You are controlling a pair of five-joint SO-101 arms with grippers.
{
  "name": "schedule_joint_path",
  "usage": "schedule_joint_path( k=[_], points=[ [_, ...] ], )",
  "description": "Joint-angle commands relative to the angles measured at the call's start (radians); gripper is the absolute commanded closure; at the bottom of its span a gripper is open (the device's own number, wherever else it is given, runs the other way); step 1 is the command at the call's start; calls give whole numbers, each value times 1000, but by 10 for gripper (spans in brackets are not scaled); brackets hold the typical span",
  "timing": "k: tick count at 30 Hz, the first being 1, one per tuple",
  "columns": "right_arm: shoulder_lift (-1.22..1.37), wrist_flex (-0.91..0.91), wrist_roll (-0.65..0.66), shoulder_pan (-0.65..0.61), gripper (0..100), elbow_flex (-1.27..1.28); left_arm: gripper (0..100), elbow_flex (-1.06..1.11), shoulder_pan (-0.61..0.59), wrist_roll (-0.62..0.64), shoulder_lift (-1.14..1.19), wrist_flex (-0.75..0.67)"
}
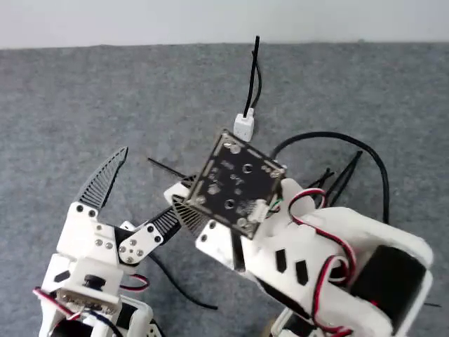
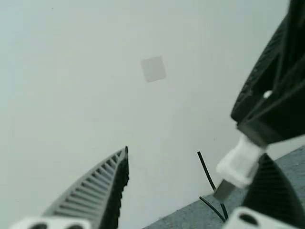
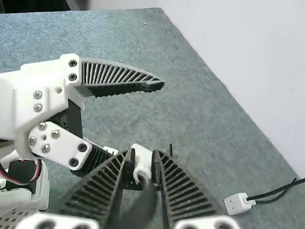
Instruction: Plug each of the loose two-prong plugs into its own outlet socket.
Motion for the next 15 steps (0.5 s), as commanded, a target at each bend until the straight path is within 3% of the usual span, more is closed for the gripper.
schedule_joint_path(
  k=[1,15],
  points=[
    [-71,35,-12,-2,991,60,622,-5,-14,11,-14,-11],
    [-96,21,-12,-1,991,173,622,-5,-14,12,-14,40]
  ],
)
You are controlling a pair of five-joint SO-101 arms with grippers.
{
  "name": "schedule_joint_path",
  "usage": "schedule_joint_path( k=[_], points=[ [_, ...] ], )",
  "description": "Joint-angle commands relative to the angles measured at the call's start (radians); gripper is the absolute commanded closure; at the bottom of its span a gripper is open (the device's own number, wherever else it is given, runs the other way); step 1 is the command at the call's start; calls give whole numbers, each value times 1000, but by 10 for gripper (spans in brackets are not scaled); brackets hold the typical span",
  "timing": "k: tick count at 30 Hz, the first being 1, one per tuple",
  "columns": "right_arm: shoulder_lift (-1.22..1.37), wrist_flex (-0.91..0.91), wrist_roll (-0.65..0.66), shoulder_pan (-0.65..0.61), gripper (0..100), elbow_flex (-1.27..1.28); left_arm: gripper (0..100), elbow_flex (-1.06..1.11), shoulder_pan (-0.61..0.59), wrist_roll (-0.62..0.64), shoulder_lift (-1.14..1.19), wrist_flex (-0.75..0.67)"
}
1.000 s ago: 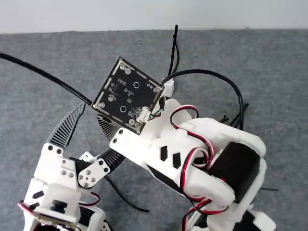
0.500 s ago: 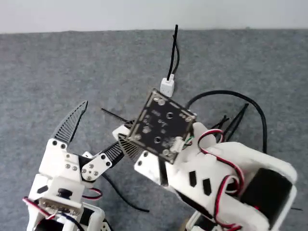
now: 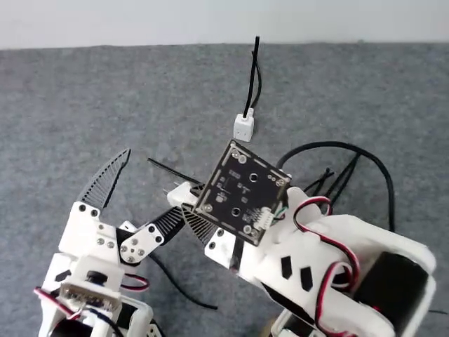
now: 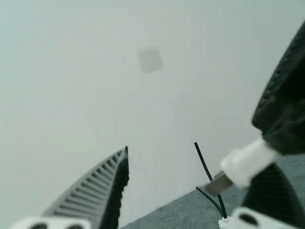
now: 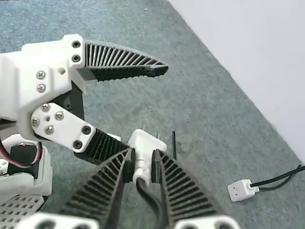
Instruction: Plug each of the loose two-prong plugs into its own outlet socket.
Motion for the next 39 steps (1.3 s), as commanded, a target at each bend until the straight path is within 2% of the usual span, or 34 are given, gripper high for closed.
schedule_joint_path(
  k=[1,9,24,29,35,39],
  points=[
    [-22,8,-12,-1,990,74,622,-7,-14,12,-14,0],
    [-22,-16,-12,74,986,89,622,8,-12,12,-15,0],
    [-15,-7,-9,79,991,91,622,18,-12,12,-15,0],
    [-13,-2,63,81,991,91,622,45,-12,12,-15,-6],
    [-8,-48,89,176,991,89,622,56,-11,12,-15,-6],
    [41,-53,106,219,991,84,622,125,-12,8,-15,-80]
  ],
)
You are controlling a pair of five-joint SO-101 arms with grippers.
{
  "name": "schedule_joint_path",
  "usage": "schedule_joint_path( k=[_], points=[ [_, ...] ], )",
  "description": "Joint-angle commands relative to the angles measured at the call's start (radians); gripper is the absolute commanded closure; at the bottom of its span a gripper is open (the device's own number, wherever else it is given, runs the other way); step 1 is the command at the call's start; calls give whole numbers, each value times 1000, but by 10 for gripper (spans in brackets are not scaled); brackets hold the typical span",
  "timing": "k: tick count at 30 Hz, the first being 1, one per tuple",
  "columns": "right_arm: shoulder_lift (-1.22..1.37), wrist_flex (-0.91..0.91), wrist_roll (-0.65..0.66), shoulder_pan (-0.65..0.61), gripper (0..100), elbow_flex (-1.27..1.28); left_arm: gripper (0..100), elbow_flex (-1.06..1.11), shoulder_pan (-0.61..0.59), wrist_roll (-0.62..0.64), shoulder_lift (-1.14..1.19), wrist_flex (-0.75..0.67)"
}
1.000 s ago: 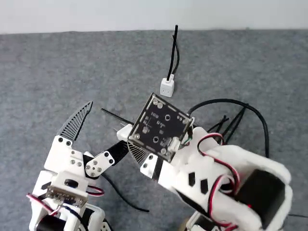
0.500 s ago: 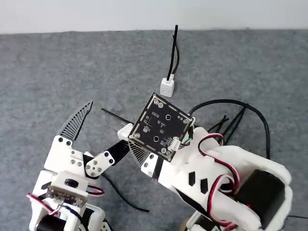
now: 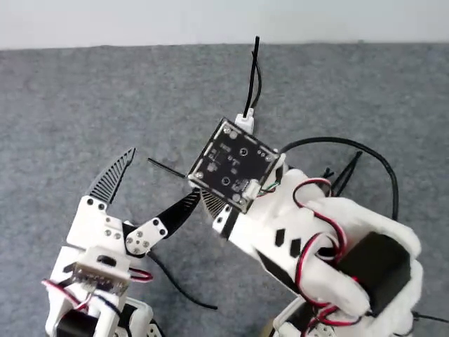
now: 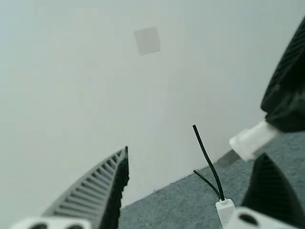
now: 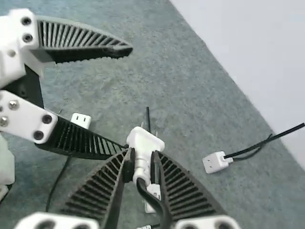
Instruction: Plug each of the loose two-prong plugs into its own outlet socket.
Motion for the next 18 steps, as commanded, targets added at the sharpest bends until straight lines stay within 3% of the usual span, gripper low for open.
schedule_joint_path(
  k=[1,10,18],
  points=[
    [64,-21,25,62,991,-6,622,68,-9,6,-15,-92],
    [213,-24,91,229,991,-127,622,242,-21,-63,-14,-133],
    [348,-7,175,323,991,-140,622,381,-207,-64,-14,-255]
  ],
)
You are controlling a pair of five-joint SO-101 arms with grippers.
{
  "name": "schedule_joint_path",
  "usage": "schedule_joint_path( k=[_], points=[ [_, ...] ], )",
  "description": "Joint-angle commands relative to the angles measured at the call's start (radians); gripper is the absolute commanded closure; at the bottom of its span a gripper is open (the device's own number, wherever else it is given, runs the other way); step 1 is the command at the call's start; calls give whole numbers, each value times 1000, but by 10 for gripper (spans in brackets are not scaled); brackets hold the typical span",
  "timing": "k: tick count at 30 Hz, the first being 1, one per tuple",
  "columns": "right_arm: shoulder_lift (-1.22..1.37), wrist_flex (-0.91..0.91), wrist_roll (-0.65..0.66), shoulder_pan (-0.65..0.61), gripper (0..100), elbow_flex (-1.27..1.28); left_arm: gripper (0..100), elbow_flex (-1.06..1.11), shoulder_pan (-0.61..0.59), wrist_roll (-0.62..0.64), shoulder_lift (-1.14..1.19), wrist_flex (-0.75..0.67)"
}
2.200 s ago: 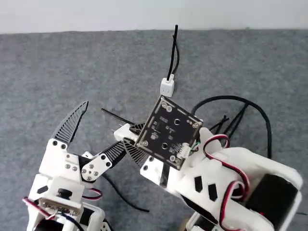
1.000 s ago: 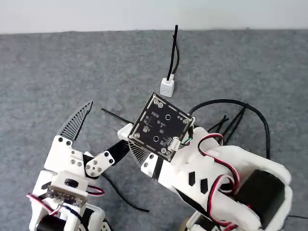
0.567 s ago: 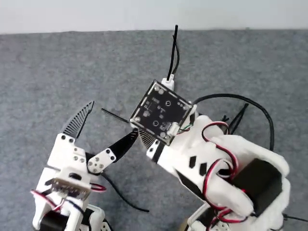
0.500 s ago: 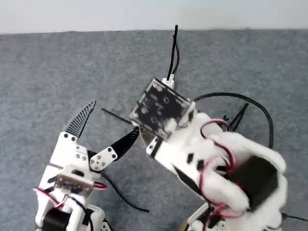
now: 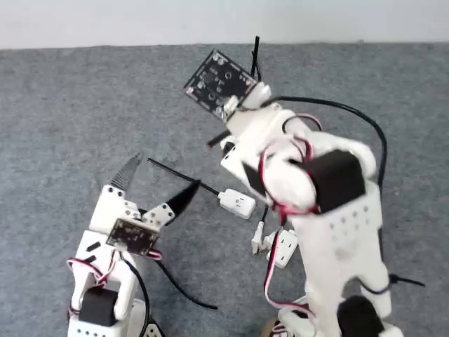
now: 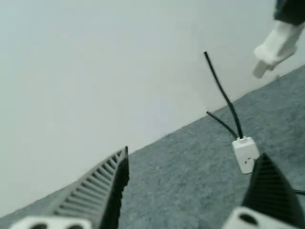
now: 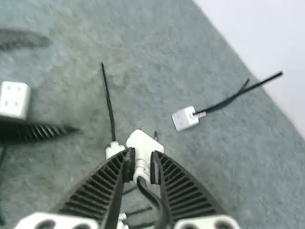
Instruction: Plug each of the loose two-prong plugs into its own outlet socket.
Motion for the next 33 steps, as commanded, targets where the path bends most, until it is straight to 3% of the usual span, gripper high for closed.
schedule_joint_path(
  k=[1,7,22,33],
  points=[
    [61,2,61,54,991,-48,622,58,-106,-8,-14,-114],
    [160,82,121,82,991,-43,622,134,-164,-8,-11,-193],
    [260,77,215,179,991,101,622,134,-161,-6,-9,-143],
    [375,79,256,116,991,160,622,134,-160,-6,-9,-129]
  ],
)
